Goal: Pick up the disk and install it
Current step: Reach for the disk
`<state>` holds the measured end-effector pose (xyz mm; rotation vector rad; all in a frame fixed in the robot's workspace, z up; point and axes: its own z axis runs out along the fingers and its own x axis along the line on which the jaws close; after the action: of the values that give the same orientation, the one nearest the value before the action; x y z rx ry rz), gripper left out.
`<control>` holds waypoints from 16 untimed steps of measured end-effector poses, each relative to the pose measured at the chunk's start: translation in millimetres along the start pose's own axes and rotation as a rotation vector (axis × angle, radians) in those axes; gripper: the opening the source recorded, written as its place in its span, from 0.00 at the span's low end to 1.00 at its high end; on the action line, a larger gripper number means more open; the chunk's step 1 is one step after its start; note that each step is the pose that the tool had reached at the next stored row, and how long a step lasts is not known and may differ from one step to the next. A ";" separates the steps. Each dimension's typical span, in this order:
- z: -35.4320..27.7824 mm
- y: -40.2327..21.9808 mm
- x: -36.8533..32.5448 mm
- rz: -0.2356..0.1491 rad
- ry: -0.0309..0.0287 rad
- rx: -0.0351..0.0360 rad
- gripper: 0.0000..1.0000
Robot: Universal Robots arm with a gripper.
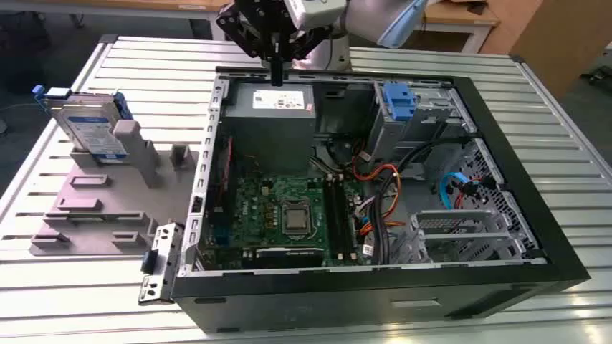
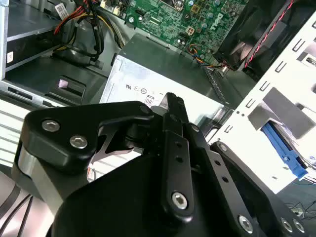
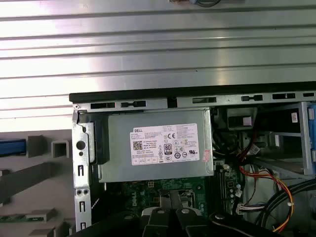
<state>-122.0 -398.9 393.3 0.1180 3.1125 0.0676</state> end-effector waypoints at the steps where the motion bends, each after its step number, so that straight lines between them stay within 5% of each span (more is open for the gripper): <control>1: 0.0 0.0 0.0 0.000 0.0000 0.0000 0.11; 16: -0.1 -0.3 3.8 0.000 0.0000 0.0000 0.11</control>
<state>-125.8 -399.0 393.3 0.1180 3.1125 0.0676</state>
